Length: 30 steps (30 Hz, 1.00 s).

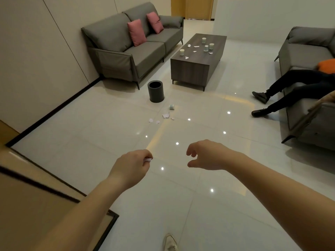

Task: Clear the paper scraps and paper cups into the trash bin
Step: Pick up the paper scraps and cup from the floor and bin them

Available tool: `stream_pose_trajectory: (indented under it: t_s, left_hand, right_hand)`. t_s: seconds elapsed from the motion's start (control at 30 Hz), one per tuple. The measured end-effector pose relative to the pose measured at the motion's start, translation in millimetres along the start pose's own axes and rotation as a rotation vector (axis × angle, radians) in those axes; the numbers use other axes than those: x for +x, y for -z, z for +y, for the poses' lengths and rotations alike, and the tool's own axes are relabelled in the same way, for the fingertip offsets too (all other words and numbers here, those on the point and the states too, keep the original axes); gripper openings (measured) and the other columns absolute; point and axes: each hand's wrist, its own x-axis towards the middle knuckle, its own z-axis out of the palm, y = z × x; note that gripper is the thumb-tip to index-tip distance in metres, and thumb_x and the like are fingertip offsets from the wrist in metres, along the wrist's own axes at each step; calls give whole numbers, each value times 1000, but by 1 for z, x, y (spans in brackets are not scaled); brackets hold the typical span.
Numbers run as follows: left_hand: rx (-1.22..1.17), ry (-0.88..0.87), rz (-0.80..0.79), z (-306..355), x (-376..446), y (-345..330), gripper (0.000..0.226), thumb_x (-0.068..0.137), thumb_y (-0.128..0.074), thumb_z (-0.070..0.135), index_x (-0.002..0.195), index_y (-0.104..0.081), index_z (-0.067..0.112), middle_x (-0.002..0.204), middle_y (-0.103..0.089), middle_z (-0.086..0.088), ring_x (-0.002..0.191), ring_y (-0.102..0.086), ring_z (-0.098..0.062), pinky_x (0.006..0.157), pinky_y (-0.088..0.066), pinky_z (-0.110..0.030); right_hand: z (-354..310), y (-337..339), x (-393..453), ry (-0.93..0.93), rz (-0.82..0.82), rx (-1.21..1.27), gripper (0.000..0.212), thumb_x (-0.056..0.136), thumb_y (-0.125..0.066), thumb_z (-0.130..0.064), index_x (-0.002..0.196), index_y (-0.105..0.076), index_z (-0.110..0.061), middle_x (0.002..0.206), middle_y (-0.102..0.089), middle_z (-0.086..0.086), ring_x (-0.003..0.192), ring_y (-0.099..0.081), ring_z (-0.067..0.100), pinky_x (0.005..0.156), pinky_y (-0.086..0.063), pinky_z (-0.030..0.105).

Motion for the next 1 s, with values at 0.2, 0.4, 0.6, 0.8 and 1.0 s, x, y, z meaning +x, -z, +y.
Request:
stream_pose_trajectory:
  t_s: [0.2, 0.4, 0.6, 0.8, 1.0]
  left_hand:
    - [2, -16, 19, -27, 100, 21, 16, 91, -51, 22, 96, -64, 30, 89, -67, 15, 80, -62, -16, 72, -51, -33]
    - [-4, 39, -21, -56, 185, 17, 15, 92, -49, 24, 94, -62, 31, 85, -66, 15, 79, -62, -15, 72, -53, -35]
    - [33, 86, -18, -69, 293, 17, 17, 92, -48, 24, 96, -62, 32, 87, -66, 16, 81, -61, -17, 69, -48, -30]
    - [35, 97, 6, -66, 404, 28, 16, 92, -47, 25, 95, -61, 32, 90, -66, 16, 83, -60, -16, 68, -46, -31]
    - [-22, 125, 19, -75, 489, 33, 15, 92, -49, 22, 94, -62, 29, 89, -67, 14, 82, -62, -16, 73, -52, -35]
  right_hand:
    - [8, 49, 94, 1, 43, 25, 41, 85, -66, -45, 122, -59, -30, 114, -63, -12, 102, -58, 15, 89, -50, 36]
    - [27, 74, 190, 25, 14, 24, 38, 85, -65, -45, 120, -59, -31, 112, -64, -14, 99, -59, 14, 85, -50, 33]
    - [61, 117, 294, 63, -28, 9, 38, 86, -64, -44, 122, -58, -30, 113, -64, -13, 100, -58, 13, 85, -50, 32]
    - [95, 179, 389, 102, -26, -26, 37, 87, -64, -42, 122, -59, -30, 111, -64, -12, 100, -57, 14, 84, -50, 33]
    - [121, 214, 471, 112, -35, -27, 28, 87, -64, -37, 115, -62, -31, 105, -66, -13, 94, -59, 13, 81, -52, 33]
